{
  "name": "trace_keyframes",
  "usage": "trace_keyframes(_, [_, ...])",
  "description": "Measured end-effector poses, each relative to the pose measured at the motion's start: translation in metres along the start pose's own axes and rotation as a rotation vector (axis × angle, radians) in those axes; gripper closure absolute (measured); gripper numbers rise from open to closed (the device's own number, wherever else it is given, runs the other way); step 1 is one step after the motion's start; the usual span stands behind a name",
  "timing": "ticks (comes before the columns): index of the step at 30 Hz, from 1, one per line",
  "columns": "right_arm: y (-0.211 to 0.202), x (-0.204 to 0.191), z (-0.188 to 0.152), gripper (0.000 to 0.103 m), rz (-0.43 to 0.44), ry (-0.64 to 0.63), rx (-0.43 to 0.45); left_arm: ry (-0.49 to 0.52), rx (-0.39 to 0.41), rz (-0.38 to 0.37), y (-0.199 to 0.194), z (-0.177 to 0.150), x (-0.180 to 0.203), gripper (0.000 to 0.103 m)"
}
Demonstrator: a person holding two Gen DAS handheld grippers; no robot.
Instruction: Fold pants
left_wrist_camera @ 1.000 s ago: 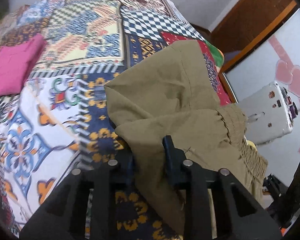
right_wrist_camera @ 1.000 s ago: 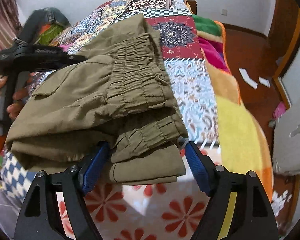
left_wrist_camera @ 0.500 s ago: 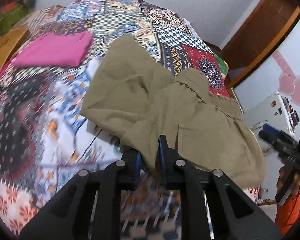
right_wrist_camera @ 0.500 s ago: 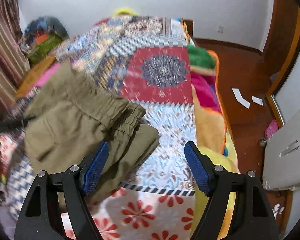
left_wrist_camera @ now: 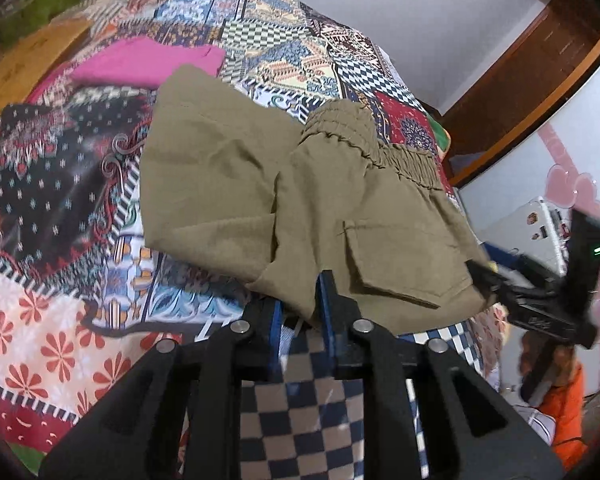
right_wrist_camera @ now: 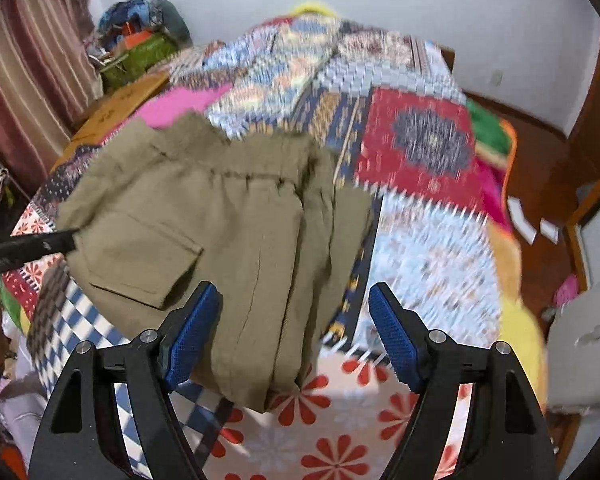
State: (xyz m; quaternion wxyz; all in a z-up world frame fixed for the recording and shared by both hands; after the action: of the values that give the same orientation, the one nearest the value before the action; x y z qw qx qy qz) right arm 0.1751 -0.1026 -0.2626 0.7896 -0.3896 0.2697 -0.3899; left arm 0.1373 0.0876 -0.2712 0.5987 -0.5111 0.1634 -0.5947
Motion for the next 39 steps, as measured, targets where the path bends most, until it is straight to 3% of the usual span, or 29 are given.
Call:
trace_keyframes(3, [-0.004,0.009,-0.006,0.029,0.029,0.060,-0.001,0.008,-0.006,0.006,-0.008,-0.003,-0.011,0.063])
trace_keyframes(5, [-0.010,0.014,-0.007,0.029,0.015,0.069,0.005,0.027,0.011,0.068,-0.016,-0.004,-0.020,0.055])
trace_keyframes(9, [-0.024,0.017,-0.005,0.029,-0.021,0.045,0.017,0.072,0.045,0.239,-0.035,-0.002,-0.042,0.055])
trace_keyframes(11, [-0.031,0.018,0.002,0.029,-0.057,0.019,0.037,0.094,0.065,0.263,-0.044,0.007,-0.044,0.055])
trace_keyframes(15, [-0.042,0.020,0.028,0.029,-0.053,0.007,0.103,0.150,0.148,0.230,-0.062,0.043,-0.022,0.055])
trace_keyframes(19, [-0.042,0.009,0.062,0.047,-0.062,-0.033,0.194,0.220,0.172,0.132,-0.048,0.075,0.017,0.057])
trace_keyframes(23, [-0.014,-0.001,0.085,0.050,-0.017,-0.045,0.176,0.276,0.073,0.062,0.004,0.097,0.049,0.073])
trace_keyframes(27, [0.027,-0.003,0.085,0.062,-0.003,-0.053,0.079,0.272,-0.041,0.082,0.058,0.104,0.053,0.080])
trace_keyframes(28, [0.034,-0.003,0.083,0.066,-0.008,-0.060,0.065,0.289,-0.047,0.135,0.069,0.107,0.049,0.079])
trace_keyframes(33, [0.061,0.005,0.074,0.067,-0.013,-0.083,-0.011,0.372,-0.071,0.219,0.093,0.103,0.042,0.067])
trace_keyframes(35, [0.060,0.007,0.076,0.067,-0.015,-0.086,-0.021,0.373,-0.072,0.226,0.096,0.104,0.039,0.060])
trace_keyframes(39, [0.042,0.011,0.079,0.067,-0.024,-0.066,-0.020,0.293,-0.042,0.198,0.073,0.117,0.031,0.054])
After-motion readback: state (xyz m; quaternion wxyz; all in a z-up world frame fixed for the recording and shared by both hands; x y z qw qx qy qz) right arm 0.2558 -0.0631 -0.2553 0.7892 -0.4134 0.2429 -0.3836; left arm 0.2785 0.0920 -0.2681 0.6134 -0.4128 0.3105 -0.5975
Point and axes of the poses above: each gripper's, at about its wrist camera, not at the fingertips, and y roughly the way its jaws point, x to its right, z to its top, the point moved 6 cm from there along y, roughly the way its jaws point, and after that the axes turned 2 degrees about -y, right-handed, at the moved point
